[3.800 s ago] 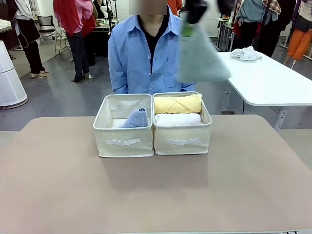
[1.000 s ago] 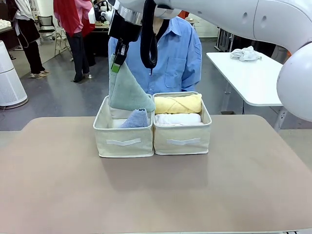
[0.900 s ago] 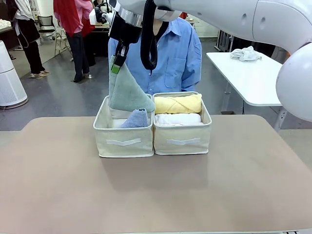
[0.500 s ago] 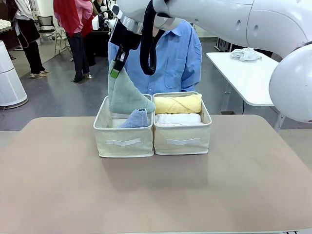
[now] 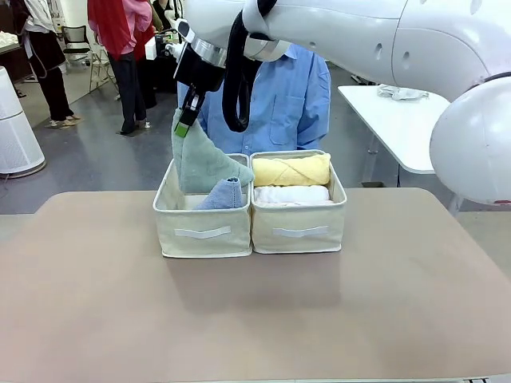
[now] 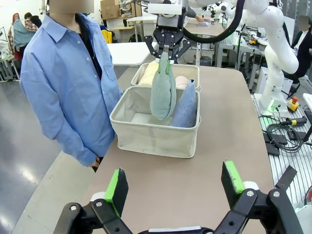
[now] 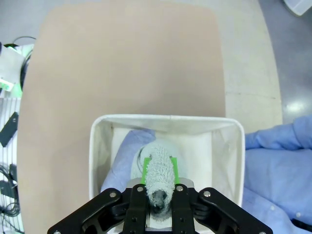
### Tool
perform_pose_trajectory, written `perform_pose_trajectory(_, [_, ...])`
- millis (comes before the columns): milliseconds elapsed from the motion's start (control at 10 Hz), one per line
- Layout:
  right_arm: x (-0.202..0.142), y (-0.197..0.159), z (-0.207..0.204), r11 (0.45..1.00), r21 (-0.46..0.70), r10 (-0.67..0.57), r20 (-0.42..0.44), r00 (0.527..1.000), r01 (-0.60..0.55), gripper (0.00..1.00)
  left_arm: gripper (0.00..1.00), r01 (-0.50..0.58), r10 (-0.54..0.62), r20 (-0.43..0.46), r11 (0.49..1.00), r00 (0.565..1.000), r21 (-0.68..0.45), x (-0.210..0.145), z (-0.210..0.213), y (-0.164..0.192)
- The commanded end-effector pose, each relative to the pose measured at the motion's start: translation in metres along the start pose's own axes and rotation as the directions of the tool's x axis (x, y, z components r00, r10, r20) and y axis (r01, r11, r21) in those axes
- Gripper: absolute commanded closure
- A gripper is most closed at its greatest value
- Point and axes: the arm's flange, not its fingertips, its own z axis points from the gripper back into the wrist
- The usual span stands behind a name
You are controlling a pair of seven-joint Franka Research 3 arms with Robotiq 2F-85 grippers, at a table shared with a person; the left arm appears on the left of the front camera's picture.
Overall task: Sort the towels based on their folding style.
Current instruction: Pick up another triangle-folded towel from the table and place it in the left Fabric basket.
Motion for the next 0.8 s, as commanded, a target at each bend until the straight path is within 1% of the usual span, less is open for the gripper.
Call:
perform_pose_trajectory(0, [0.007,-0.009,-0.004,0.999,0.031,-0.008,0.024,1.0,0.008,0.85,0.0,0.001,-0.001,-0.009,1.0,1.0,-0.002,0.001,0.001,-0.002])
perform_pose_trajectory(200, [0.012,-0.008,0.0,1.0,0.005,-0.016,0.019,1.0,0.016,0.85,0.0,0.001,-0.001,-0.009,1.0,1.0,-0.002,0.001,0.001,-0.002])
perform_pose_trajectory(500, [0.025,-0.005,0.015,0.999,-0.034,0.002,0.038,0.999,-0.001,0.85,0.0,0.001,-0.001,-0.009,1.0,1.0,-0.002,0.001,0.001,-0.002])
perform_pose_trajectory(700, [0.028,-0.004,0.017,0.999,-0.04,0.007,0.033,0.999,-0.006,0.85,0.0,0.001,-0.001,-0.009,1.0,1.0,-0.002,0.001,0.001,-0.002])
